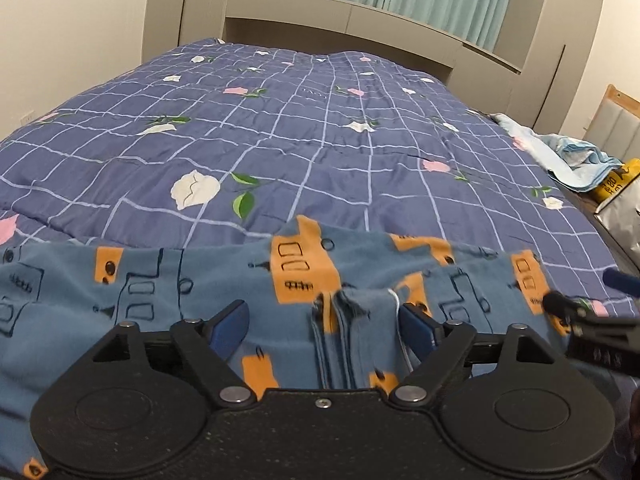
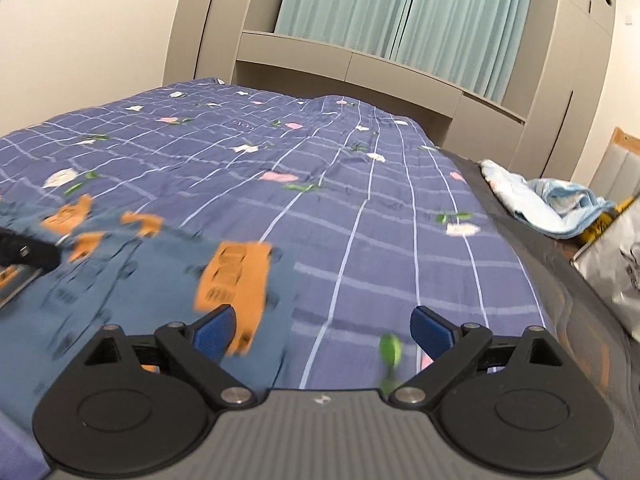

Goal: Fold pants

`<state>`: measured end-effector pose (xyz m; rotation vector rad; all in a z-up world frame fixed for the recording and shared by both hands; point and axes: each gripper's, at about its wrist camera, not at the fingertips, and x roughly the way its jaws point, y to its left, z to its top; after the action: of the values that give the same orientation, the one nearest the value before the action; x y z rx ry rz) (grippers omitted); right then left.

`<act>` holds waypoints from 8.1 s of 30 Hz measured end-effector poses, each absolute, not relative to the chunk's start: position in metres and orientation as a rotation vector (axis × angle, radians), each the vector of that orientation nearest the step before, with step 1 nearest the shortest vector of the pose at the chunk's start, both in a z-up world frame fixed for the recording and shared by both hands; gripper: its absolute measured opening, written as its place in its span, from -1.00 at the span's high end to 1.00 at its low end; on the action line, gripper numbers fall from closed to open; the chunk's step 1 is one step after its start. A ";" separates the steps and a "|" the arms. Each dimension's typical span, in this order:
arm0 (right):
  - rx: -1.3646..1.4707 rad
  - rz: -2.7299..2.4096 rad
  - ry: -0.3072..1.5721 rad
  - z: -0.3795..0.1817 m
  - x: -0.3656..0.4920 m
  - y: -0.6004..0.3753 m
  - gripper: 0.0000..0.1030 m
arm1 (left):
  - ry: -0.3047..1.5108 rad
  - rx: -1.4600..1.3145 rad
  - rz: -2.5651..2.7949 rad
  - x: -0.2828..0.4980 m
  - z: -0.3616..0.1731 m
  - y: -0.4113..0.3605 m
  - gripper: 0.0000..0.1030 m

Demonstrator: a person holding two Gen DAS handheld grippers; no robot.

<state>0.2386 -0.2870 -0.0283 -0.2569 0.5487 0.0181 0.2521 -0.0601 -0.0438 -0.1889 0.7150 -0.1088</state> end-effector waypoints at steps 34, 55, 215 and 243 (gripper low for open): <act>-0.184 0.233 0.439 -0.009 0.149 -0.193 -0.99 | 0.422 -0.234 0.200 0.096 -0.010 0.035 -0.98; -0.210 0.240 0.503 -0.029 0.144 -0.163 -1.00 | 0.504 -0.483 0.263 0.120 -0.052 0.110 -0.49; 0.078 0.059 0.514 -0.007 0.159 -0.286 -0.81 | 0.732 -0.266 -0.084 0.159 -0.041 -0.051 -0.99; 0.116 -0.008 0.453 -0.014 0.143 -0.301 -1.00 | 0.635 -0.156 -0.096 0.186 -0.019 -0.058 -0.99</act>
<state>0.1430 -0.3006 -0.0142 0.1157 0.4526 -0.0082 0.1855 -0.0576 -0.0187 -0.1563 0.6350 -0.0962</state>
